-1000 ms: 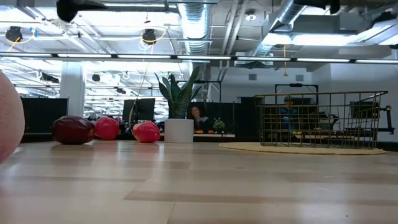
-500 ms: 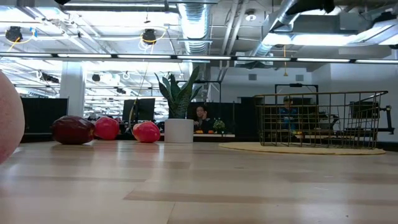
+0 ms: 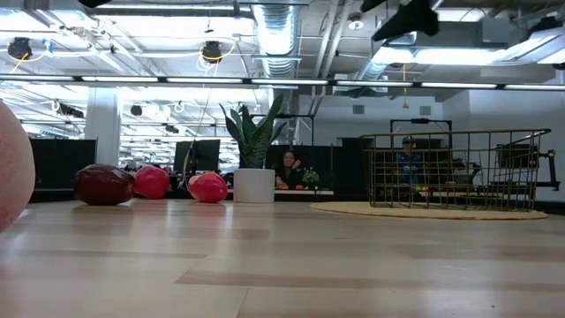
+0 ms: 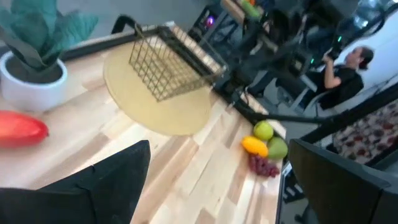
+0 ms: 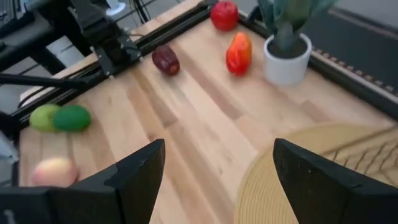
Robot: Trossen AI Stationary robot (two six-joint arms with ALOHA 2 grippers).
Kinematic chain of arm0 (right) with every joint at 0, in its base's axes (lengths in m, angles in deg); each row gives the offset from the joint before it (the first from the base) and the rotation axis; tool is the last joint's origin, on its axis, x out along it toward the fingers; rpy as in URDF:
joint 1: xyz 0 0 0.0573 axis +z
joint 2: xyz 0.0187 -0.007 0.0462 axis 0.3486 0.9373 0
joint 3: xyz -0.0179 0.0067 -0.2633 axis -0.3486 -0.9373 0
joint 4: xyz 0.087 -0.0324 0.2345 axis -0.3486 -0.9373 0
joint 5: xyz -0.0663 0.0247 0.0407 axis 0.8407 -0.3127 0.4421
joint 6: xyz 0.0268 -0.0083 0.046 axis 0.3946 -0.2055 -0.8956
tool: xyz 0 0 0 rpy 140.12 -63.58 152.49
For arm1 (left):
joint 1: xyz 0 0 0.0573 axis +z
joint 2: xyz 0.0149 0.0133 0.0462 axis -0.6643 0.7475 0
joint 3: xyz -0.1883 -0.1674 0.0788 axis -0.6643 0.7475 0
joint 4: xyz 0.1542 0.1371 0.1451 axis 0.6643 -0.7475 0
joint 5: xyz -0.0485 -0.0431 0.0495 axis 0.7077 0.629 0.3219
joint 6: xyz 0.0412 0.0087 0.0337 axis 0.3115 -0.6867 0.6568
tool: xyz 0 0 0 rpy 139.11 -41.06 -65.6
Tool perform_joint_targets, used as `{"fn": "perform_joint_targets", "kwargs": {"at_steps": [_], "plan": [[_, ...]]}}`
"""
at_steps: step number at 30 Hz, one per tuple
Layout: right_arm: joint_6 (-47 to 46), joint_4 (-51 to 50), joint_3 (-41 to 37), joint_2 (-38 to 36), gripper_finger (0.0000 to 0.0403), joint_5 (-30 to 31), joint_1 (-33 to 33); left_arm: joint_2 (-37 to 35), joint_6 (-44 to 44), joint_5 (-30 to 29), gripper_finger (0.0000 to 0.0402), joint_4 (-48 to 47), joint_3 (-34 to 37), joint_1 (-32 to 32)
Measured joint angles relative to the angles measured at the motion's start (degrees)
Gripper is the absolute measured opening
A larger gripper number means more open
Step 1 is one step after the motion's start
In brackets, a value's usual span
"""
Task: Build produce basket
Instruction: Put the dark red apple into the wire basket
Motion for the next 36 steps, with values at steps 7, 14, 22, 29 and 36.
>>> {"fn": "perform_joint_targets", "kwargs": {"at_steps": [7,14,22,29,36], "plan": [[10.1,-0.4,10.5,9.4,0.0317,0.0,-3.1,1.8,-2.5,-2.9,0.0368,-9.0,0.0,0.6],[13.0,-3.9,20.5,18.3,0.0317,0.0,-6.9,2.3,-3.5,-3.8,0.0368,-13.8,0.0,3.4],[8.3,-8.4,25.0,22.0,0.0317,0.0,-9.2,3.2,-8.4,-8.0,0.0368,-20.5,0.0,5.5],[7.3,-7.5,25.3,21.7,0.0317,0.1,-9.2,6.8,-4.1,-8.9,0.0368,-20.6,0.6,7.5],[7.0,-7.6,25.2,22.0,0.0317,0.0,-9.0,9.0,0.5,-4.0,0.0368,-18.2,5.1,10.6]]}}
